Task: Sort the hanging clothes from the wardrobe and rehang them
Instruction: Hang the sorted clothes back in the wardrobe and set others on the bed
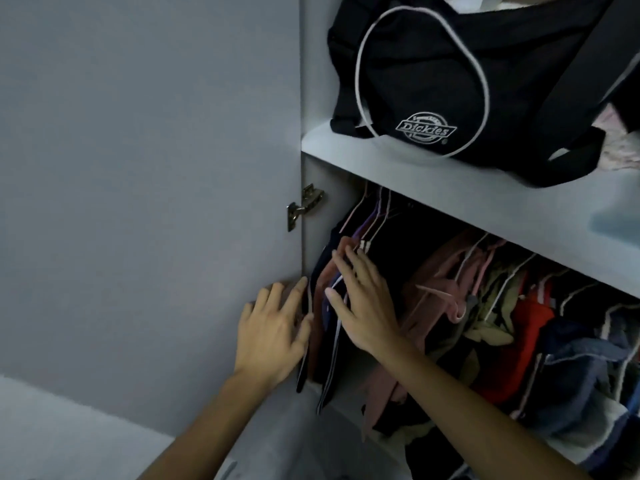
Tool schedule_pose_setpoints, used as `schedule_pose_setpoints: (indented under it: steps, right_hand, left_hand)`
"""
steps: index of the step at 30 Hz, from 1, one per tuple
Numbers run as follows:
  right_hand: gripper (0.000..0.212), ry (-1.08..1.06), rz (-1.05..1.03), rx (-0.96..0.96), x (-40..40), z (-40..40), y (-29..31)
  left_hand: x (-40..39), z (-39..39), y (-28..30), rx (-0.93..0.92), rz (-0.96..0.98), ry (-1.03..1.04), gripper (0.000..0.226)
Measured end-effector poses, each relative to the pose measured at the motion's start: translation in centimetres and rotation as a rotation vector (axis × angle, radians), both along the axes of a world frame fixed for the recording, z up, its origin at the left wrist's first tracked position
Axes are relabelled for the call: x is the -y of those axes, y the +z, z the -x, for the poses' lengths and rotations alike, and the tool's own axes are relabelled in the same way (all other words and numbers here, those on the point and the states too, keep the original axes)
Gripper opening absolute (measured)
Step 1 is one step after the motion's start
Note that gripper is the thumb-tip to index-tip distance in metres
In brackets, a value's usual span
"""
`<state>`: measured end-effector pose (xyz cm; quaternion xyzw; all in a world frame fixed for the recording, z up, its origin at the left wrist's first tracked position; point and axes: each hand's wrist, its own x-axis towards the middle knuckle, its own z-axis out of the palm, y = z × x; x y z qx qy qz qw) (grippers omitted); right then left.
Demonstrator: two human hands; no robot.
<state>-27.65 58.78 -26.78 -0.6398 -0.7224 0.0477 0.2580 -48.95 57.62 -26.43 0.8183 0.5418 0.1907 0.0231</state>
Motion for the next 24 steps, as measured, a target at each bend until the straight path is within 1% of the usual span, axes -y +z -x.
schedule_pose_setpoints:
  steps: [3, 6, 11, 13, 14, 18, 24]
  right_hand:
    - [0.066, 0.143, -0.022, -0.019, 1.1, 2.7, -0.1]
    - [0.065, 0.292, -0.008, -0.078, 2.7, 6.0, -0.3]
    - [0.063, 0.608, 0.03, -0.167, 7.7, 13.1, -1.4]
    - [0.063, 0.754, 0.053, -0.16, 10.4, 17.0, -1.9]
    - [0.063, 0.784, 0.069, -0.151, 11.0, 17.8, -2.1]
    - [0.066, 1.008, 0.145, -0.104, 16.5, 25.2, -2.2]
    - [0.069, 1.284, 0.156, -0.017, 27.2, 37.2, -1.5]
  left_hand:
    - [2.8, 2.4, -0.3, -0.016, 0.004, 0.112, 0.064]
    - [6.6, 5.0, 0.1, -0.014, 0.003, 0.271, 0.064]
    - [16.2, 9.6, 0.5, 0.043, 0.037, 0.549, 0.063]
    - [21.0, 12.1, 0.3, 0.072, 0.042, 0.713, 0.063]
    - [22.2, 12.7, 0.3, 0.073, 0.044, 0.756, 0.063]
    - [31.9, 17.6, -0.5, 0.075, 0.052, 1.035, 0.067]
    - [47.9, 25.4, -1.1, 0.11, 0.062, 1.383, 0.07]
